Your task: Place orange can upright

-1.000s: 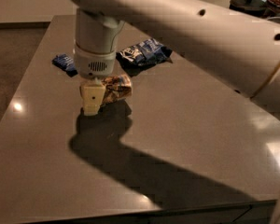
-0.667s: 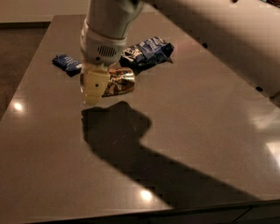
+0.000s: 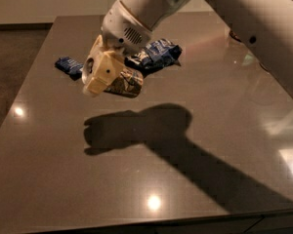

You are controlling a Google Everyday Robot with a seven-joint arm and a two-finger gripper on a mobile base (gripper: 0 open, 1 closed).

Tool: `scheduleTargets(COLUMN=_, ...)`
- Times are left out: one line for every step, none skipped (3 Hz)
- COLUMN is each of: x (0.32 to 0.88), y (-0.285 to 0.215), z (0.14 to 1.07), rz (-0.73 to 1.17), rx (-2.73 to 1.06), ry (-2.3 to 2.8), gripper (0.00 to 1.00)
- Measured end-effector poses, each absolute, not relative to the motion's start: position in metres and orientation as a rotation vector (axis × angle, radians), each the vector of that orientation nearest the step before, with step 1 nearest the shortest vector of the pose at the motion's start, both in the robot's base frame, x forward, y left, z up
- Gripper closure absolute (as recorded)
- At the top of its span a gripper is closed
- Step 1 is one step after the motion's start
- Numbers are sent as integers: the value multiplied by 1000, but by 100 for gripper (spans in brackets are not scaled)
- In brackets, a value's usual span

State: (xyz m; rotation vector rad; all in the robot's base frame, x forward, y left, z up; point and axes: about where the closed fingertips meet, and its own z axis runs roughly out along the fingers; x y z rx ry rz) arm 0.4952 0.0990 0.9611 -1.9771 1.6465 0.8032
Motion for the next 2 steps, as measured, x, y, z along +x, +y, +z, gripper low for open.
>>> scheduleTargets(x=494, y=98, z=959, rz=1013, rx=-1846, ry=1637, gripper=100)
scheduleTargets(x=491, y=97, z=952, rz=1135, rx=-1732, ry=1654, gripper=100)
